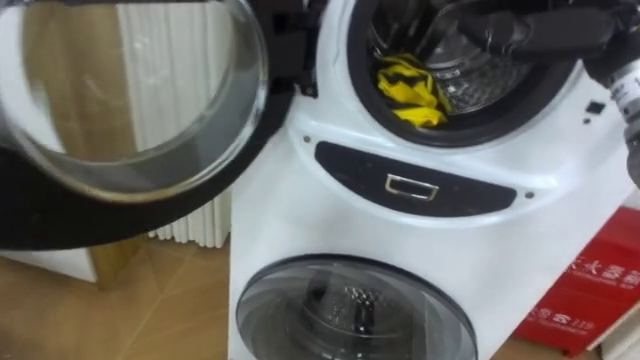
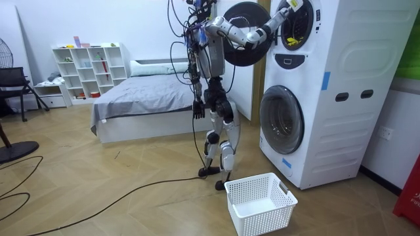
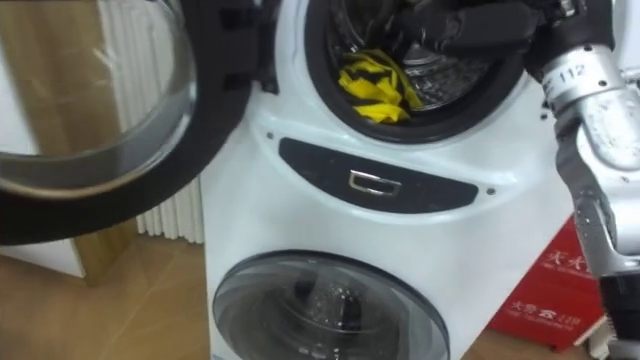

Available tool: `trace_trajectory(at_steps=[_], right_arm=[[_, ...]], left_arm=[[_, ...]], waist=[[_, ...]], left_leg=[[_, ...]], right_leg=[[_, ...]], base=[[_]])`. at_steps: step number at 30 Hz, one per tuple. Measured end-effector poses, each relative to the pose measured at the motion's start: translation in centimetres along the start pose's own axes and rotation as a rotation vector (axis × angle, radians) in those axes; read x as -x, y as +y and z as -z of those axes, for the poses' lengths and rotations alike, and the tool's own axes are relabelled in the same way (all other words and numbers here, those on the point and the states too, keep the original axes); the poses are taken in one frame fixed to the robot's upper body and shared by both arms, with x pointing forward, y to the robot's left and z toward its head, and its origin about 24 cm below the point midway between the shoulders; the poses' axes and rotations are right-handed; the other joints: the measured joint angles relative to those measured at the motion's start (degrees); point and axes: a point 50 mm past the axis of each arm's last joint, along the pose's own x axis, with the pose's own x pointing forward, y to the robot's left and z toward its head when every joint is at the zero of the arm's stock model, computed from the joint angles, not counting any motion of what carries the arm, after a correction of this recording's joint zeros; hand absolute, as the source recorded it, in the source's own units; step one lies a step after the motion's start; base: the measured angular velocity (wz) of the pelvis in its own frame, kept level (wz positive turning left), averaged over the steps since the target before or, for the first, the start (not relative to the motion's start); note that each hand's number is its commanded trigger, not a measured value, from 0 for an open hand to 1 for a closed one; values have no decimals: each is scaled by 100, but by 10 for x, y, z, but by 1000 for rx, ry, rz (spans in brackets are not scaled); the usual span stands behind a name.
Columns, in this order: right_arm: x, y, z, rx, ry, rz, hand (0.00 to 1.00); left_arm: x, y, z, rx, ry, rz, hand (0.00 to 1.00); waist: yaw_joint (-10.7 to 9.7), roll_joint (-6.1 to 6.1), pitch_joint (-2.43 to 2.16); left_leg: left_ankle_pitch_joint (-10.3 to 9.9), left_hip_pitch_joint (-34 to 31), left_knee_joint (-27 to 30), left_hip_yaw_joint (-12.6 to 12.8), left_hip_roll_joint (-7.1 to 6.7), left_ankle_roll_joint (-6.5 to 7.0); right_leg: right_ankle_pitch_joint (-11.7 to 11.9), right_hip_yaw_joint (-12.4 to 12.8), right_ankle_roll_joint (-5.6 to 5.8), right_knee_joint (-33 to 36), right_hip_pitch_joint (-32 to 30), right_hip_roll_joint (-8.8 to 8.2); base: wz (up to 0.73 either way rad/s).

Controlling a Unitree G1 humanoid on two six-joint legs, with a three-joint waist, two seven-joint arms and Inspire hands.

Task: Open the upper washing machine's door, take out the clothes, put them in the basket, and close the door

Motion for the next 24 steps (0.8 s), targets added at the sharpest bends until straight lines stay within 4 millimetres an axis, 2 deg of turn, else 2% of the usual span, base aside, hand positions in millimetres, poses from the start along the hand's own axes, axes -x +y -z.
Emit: trace_trajectory(at_steps=[5,14,17,21,24], right_arm=[[-1,-1,2,127,19,16,0],[-5,10,3,341,24,4,0],[-5,16,3,404,23,8,0],[-5,25,5,507,15,8,0],[-2,29,4,596,9,9,0]], left_arm=[[0,3,-3,-3,0,15,0],[0,0,-7,-17,-14,47,0],[0,-2,-9,-32,-23,61,0],[0,-4,-11,-47,-38,67,0],[0,-4,-16,-47,-49,68,0]], waist=[[102,-3,-4],[115,-53,-5],[119,-64,-7],[248,-60,-9],[255,-46,-13]], left_leg=[[33,-93,73,-81,-5,-28],[97,-110,71,-106,-23,-118],[101,-97,68,-65,-10,-126],[103,8,-28,91,43,-143],[100,7,-42,88,62,-158]], right_leg=[[33,-54,-47,9,-41,-1],[56,-90,-80,62,-76,12],[53,-91,-85,82,-79,20],[59,53,-105,77,-81,85],[84,73,-126,-5,-83,122]], base=[[6],[0],[-3],[-21],[-3]])
